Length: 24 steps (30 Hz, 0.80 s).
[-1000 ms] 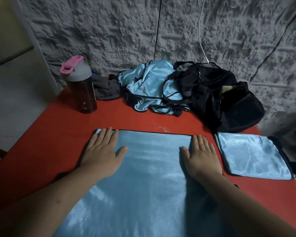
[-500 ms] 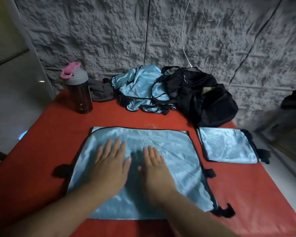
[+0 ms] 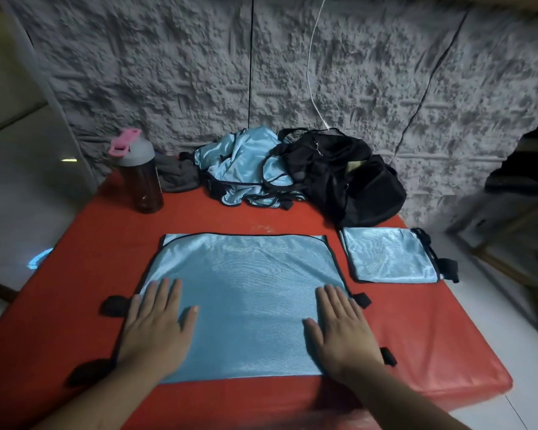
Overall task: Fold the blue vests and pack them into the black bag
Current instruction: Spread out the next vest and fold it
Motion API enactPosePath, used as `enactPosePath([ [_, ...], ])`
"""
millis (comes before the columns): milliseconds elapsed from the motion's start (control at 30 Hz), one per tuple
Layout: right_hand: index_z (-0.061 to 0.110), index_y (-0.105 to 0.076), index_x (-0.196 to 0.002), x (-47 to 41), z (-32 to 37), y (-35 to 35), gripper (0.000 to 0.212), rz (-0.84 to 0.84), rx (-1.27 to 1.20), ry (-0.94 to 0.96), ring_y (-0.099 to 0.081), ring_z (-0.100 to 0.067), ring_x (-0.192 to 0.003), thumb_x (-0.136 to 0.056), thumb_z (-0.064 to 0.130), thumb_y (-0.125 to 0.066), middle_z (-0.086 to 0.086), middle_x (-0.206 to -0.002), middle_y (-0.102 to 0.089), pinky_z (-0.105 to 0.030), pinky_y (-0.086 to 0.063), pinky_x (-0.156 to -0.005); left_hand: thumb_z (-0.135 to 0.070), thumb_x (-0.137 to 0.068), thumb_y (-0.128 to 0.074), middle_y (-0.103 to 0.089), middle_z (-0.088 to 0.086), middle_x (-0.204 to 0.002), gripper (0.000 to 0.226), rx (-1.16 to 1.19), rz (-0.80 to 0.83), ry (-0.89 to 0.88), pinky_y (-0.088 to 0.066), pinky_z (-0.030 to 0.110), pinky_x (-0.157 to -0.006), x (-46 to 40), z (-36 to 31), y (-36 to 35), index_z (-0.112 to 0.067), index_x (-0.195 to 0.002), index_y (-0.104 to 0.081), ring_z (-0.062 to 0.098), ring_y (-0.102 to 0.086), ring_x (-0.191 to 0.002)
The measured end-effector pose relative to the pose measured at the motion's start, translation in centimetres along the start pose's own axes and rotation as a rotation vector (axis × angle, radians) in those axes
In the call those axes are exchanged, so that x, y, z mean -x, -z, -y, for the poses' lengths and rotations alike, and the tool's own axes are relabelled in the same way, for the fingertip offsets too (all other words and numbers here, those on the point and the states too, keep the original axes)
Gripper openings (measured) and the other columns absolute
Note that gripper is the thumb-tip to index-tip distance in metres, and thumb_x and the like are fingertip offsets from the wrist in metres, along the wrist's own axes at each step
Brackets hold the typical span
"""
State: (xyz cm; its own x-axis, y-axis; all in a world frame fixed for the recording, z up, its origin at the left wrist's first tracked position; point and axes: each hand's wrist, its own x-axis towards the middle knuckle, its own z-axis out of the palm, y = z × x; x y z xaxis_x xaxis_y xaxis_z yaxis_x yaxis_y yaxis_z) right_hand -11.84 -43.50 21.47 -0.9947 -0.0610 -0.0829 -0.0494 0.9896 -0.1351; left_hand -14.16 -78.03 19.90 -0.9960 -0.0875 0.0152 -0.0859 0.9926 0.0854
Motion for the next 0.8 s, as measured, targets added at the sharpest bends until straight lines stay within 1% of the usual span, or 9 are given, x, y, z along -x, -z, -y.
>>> enactPosePath([
  [67,0.023,0.004,-0.163,-0.1,-0.7,-0.1,0.081,0.001,-0.009,-0.018,0.019,-0.01,-0.154,-0.095,0.067,-0.001,0.004,-0.17,0.01,-0.036,0.001,-0.126,-0.066,-0.087,0.008,-0.003,-0.006,-0.169,0.088,0.012,-0.009,0.011,-0.002,0.043,-0.126,0.1,1.4,0.2,-0.023,-0.162,-0.008,0.013,0.002,-0.155],
  [233,0.023,0.005,-0.163,-0.4,-1.0,-0.5,0.083,0.015,-0.001,-0.025,0.02,-0.012,-0.154,-0.093,0.068,0.0,0.003,-0.169,0.013,-0.037,0.0,-0.127,-0.065,-0.088,0.007,0.011,-0.011,-0.168,0.083,0.004,0.026,0.034,0.003,0.043,-0.126,0.3,2.3,0.8,-0.026,-0.161,0.002,0.008,0.01,-0.154],
  [367,0.022,0.007,-0.163,-0.6,-1.1,-0.3,0.084,0.041,0.013,-0.039,0.022,-0.014,-0.153,-0.093,0.069,0.001,0.002,-0.168,0.016,-0.039,0.001,-0.127,-0.065,-0.095,-0.006,0.015,-0.011,-0.167,0.077,0.02,0.078,0.053,0.006,0.045,-0.125,0.1,2.0,1.0,-0.027,-0.161,0.006,0.009,0.015,-0.153],
  [533,0.02,0.006,-0.162,-0.7,-0.3,0.3,0.081,0.101,0.03,-0.08,0.021,-0.015,-0.154,-0.097,0.067,-0.005,-0.001,-0.169,0.014,-0.042,-0.002,-0.127,-0.056,-0.103,-0.018,0.019,-0.008,-0.167,0.071,0.08,0.246,0.034,0.01,0.051,-0.124,-0.3,2.2,3.4,-0.025,-0.161,0.01,0.015,0.023,-0.152],
  [567,0.021,0.002,-0.162,-0.9,0.1,0.7,0.08,0.119,0.03,-0.09,0.017,-0.015,-0.155,-0.098,0.066,-0.011,-0.001,-0.17,0.01,-0.043,-0.005,-0.126,-0.053,-0.104,-0.021,0.016,-0.008,-0.168,0.07,0.1,0.244,0.03,0.01,0.052,-0.123,-0.1,2.5,4.0,-0.025,-0.161,0.009,0.017,0.022,-0.153],
  [633,0.023,-0.017,-0.157,-1.6,0.7,2.0,0.072,0.123,0.012,-0.151,-0.003,-0.015,-0.156,-0.094,0.058,-0.028,0.0,-0.168,-0.014,-0.046,-0.017,-0.121,-0.048,-0.105,-0.028,0.003,-0.008,-0.169,0.068,0.115,0.173,0.04,0.009,0.053,-0.123,0.2,2.2,5.3,-0.023,-0.162,-0.001,0.019,0.013,-0.155],
  [700,0.028,-0.03,-0.149,-2.1,2.4,3.4,0.062,0.111,-0.006,-0.215,-0.023,-0.015,-0.149,-0.09,0.045,-0.037,0.005,-0.157,-0.033,-0.048,-0.027,-0.114,-0.044,-0.103,-0.038,-0.021,-0.007,-0.166,0.061,0.123,0.097,0.079,0.003,0.052,-0.123,0.9,2.1,6.9,-0.024,-0.159,-0.024,0.02,-0.008,-0.155],
  [767,0.029,-0.032,-0.151,-1.8,4.9,4.6,0.06,0.095,0.03,-0.27,-0.031,-0.018,-0.146,-0.092,0.038,-0.041,0.005,-0.154,-0.039,-0.049,-0.031,-0.113,-0.041,-0.098,-0.049,-0.053,-0.006,-0.146,0.045,0.118,0.062,0.151,-0.02,0.048,-0.12,2.1,2.4,8.1,-0.03,-0.141,-0.052,0.021,-0.042,-0.141],
  [800,0.029,-0.037,-0.149,-1.6,6.3,5.0,0.057,0.073,0.064,-0.252,-0.038,-0.02,-0.142,-0.092,0.036,-0.043,0.004,-0.15,-0.045,-0.047,-0.034,-0.111,-0.042,-0.094,-0.053,-0.064,-0.006,-0.131,0.037,0.131,0.065,0.222,-0.036,0.044,-0.113,3.0,3.0,8.5,-0.03,-0.128,-0.061,0.022,-0.056,-0.127],
])
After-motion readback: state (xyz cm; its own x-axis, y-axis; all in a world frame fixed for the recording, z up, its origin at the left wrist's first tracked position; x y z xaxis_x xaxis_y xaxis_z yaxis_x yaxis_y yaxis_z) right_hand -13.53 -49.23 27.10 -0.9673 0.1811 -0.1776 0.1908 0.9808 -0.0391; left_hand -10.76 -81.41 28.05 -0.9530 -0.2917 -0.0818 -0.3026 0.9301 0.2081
